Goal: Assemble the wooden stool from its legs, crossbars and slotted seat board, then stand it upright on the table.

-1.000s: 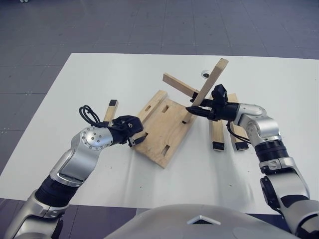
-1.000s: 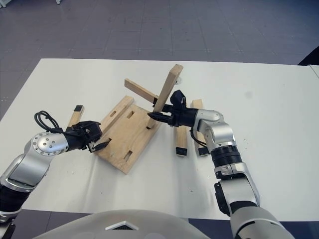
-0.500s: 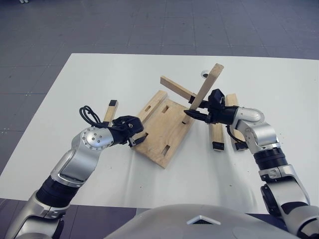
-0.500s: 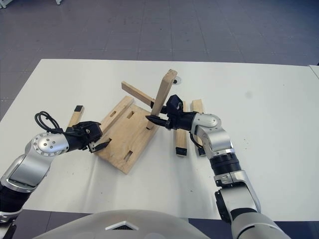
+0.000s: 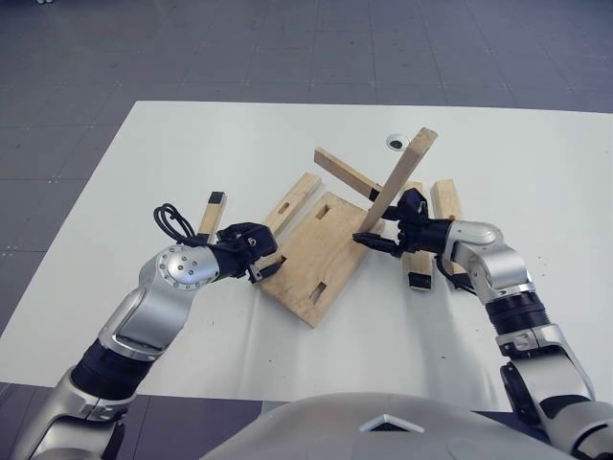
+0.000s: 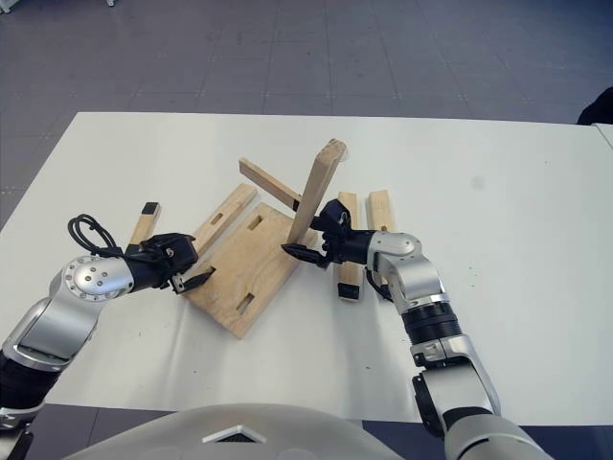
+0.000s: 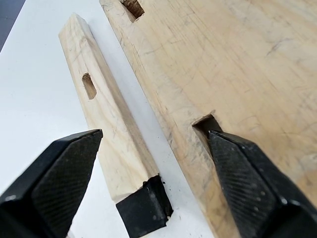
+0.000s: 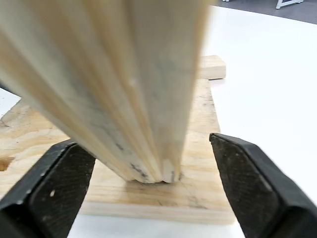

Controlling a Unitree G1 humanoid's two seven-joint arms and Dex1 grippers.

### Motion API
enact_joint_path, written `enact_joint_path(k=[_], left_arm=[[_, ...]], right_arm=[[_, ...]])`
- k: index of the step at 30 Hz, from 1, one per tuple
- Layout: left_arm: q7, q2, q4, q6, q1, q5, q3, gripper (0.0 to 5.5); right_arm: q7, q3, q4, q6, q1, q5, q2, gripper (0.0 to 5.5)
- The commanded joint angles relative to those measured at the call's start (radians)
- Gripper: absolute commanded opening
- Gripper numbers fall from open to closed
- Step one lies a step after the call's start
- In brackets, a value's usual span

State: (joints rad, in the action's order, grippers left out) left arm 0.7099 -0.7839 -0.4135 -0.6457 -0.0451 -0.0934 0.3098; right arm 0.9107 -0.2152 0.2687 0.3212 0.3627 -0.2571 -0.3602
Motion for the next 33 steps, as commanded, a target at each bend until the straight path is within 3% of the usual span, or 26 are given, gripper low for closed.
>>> enact_joint_path(k=[1, 7, 15, 29, 33], left_arm=[[-0.041, 0.049, 0.035, -0.125, 0.054, -0.019, 0.042, 3.95], [-0.095, 0.122, 0.024, -0.209, 0.017, -0.020, 0.082, 3.95], [-0.100, 0.137, 0.030, -0.229, -0.018, -0.020, 0.100, 3.95], [-0.099, 0.130, 0.057, -0.220, -0.037, -0.019, 0.088, 3.95], [-0.096, 0.141, 0.039, -0.228, -0.049, -0.012, 0.095, 3.95]], right_arm=[[-0.026, 0.050, 0.008, -0.007, 0.015, 0.036, -0.068, 4.11], [-0.008, 0.038, 0.032, -0.043, -0.004, 0.073, -0.104, 4.11], [-0.032, 0.012, 0.085, -0.075, 0.013, 0.132, -0.082, 4.11], [0.028, -0.027, 0.131, -0.165, 0.022, 0.227, -0.154, 4.11], [-0.018, -0.036, 0.173, -0.177, 0.059, 0.255, -0.105, 4.11]])
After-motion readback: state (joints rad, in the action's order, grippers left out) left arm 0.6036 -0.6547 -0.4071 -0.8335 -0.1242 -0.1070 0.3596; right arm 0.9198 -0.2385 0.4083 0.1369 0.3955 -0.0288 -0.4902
